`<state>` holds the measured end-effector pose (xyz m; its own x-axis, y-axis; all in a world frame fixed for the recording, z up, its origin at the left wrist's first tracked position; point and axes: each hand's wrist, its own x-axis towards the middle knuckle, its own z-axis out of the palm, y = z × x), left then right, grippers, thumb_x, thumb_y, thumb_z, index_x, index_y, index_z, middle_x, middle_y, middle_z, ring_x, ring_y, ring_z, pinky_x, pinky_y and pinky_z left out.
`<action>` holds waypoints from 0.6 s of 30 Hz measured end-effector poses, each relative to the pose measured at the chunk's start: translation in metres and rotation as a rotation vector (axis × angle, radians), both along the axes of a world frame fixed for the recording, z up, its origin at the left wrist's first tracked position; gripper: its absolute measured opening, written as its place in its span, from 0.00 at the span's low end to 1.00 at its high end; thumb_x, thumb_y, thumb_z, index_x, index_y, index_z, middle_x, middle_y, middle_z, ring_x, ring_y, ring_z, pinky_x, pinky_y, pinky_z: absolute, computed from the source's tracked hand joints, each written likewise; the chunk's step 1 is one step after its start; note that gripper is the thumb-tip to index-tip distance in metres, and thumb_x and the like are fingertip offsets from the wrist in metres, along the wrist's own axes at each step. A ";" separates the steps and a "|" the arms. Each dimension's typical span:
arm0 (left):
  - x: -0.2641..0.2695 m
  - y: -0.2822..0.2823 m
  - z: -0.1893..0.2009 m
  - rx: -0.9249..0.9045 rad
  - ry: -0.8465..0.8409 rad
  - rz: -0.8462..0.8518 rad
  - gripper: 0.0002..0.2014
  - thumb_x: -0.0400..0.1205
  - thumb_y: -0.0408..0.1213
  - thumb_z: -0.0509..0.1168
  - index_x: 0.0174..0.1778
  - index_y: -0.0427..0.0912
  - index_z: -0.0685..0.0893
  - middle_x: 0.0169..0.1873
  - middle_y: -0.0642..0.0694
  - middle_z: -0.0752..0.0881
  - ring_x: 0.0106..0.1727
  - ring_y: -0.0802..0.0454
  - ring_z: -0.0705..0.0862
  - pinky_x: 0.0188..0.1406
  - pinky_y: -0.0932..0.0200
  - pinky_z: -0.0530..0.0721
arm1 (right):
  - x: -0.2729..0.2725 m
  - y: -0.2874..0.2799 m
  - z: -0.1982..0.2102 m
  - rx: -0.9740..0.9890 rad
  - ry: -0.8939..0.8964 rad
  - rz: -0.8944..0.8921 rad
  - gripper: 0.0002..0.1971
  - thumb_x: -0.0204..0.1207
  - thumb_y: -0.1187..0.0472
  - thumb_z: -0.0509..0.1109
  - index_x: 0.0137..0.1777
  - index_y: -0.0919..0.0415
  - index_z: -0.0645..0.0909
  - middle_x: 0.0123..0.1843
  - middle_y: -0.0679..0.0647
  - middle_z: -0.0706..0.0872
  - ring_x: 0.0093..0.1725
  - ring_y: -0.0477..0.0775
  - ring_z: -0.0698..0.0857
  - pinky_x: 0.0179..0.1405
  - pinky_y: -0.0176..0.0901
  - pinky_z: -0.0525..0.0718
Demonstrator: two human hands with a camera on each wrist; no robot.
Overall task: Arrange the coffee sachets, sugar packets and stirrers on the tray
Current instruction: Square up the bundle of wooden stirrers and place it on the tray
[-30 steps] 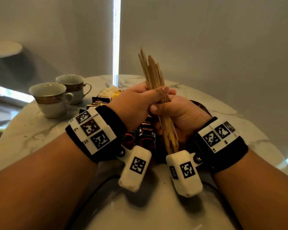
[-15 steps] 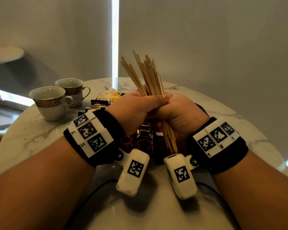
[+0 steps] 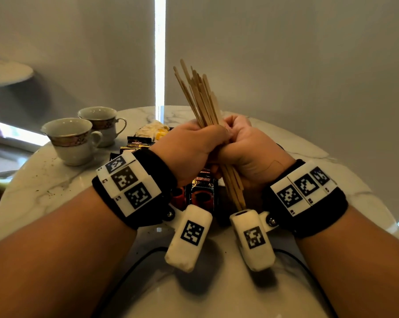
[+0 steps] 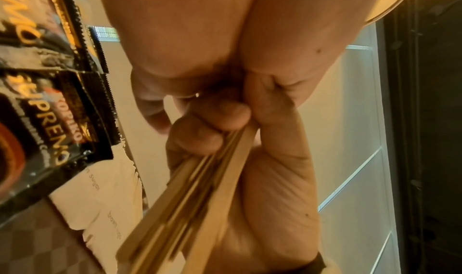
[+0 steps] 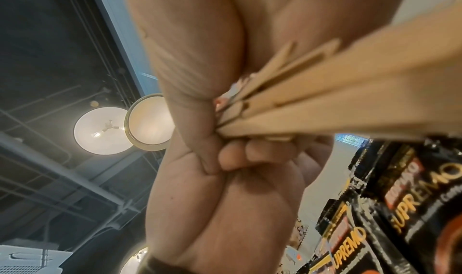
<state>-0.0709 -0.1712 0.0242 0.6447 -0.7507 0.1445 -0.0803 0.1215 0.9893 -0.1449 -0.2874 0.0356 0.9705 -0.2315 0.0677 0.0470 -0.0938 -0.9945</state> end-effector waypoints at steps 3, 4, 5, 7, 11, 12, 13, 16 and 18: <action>-0.001 -0.003 -0.001 -0.066 0.024 0.101 0.15 0.71 0.48 0.69 0.46 0.42 0.88 0.39 0.39 0.87 0.43 0.37 0.85 0.53 0.36 0.86 | 0.000 -0.002 -0.002 0.059 -0.062 0.018 0.36 0.65 0.83 0.71 0.70 0.61 0.64 0.40 0.59 0.90 0.37 0.62 0.91 0.34 0.54 0.90; 0.000 -0.003 -0.001 -0.081 0.033 0.121 0.17 0.71 0.49 0.69 0.48 0.42 0.88 0.41 0.39 0.89 0.45 0.36 0.87 0.58 0.32 0.87 | 0.000 -0.003 -0.003 0.084 -0.079 0.030 0.38 0.62 0.81 0.73 0.71 0.61 0.65 0.42 0.59 0.91 0.42 0.63 0.92 0.39 0.57 0.91; 0.001 -0.003 -0.001 -0.089 0.046 0.140 0.19 0.70 0.51 0.70 0.50 0.41 0.89 0.43 0.39 0.91 0.48 0.36 0.89 0.60 0.27 0.86 | 0.001 -0.004 -0.004 0.103 -0.089 0.047 0.40 0.59 0.79 0.75 0.71 0.61 0.65 0.45 0.60 0.91 0.45 0.64 0.92 0.42 0.58 0.91; 0.002 -0.003 0.000 -0.105 0.071 0.156 0.22 0.71 0.53 0.69 0.54 0.41 0.89 0.48 0.36 0.92 0.53 0.33 0.91 0.59 0.25 0.86 | 0.001 -0.005 -0.004 0.122 -0.098 0.073 0.41 0.57 0.79 0.79 0.70 0.60 0.67 0.49 0.61 0.91 0.49 0.64 0.92 0.44 0.55 0.91; 0.002 -0.001 0.003 -0.243 0.086 0.291 0.14 0.85 0.46 0.63 0.41 0.44 0.90 0.39 0.42 0.93 0.48 0.39 0.93 0.56 0.31 0.89 | 0.001 -0.012 -0.002 0.059 -0.039 0.014 0.41 0.54 0.70 0.81 0.68 0.57 0.68 0.51 0.64 0.92 0.51 0.67 0.92 0.51 0.63 0.90; 0.002 0.000 0.005 -0.303 0.126 0.328 0.13 0.87 0.42 0.62 0.40 0.44 0.88 0.35 0.45 0.91 0.47 0.40 0.93 0.55 0.33 0.90 | 0.000 -0.014 -0.002 0.012 -0.006 -0.005 0.39 0.54 0.67 0.82 0.67 0.57 0.69 0.52 0.63 0.91 0.49 0.67 0.92 0.50 0.63 0.90; 0.004 0.000 0.008 -0.367 0.187 0.347 0.11 0.89 0.39 0.62 0.42 0.42 0.84 0.32 0.47 0.88 0.45 0.42 0.93 0.54 0.34 0.90 | -0.001 -0.016 -0.002 -0.049 0.032 -0.015 0.37 0.55 0.64 0.82 0.66 0.57 0.72 0.51 0.62 0.92 0.48 0.66 0.93 0.47 0.60 0.90; 0.014 0.003 0.014 -0.505 0.306 0.353 0.06 0.89 0.36 0.62 0.46 0.41 0.77 0.31 0.49 0.82 0.37 0.50 0.87 0.52 0.36 0.91 | -0.002 -0.015 -0.002 -0.099 0.163 0.027 0.31 0.61 0.48 0.79 0.63 0.61 0.78 0.51 0.63 0.91 0.42 0.61 0.91 0.39 0.50 0.89; 0.021 0.006 0.015 -0.550 0.302 0.349 0.04 0.89 0.35 0.63 0.49 0.41 0.77 0.32 0.49 0.81 0.35 0.52 0.85 0.53 0.37 0.91 | -0.001 -0.011 -0.002 0.055 0.223 0.058 0.34 0.68 0.35 0.69 0.62 0.64 0.80 0.52 0.66 0.89 0.41 0.60 0.90 0.35 0.47 0.89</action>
<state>-0.0503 -0.1653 0.0390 0.9055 -0.3630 0.2199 0.0624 0.6263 0.7771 -0.1458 -0.2988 0.0336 0.9717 -0.1725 -0.1613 -0.1711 -0.0431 -0.9843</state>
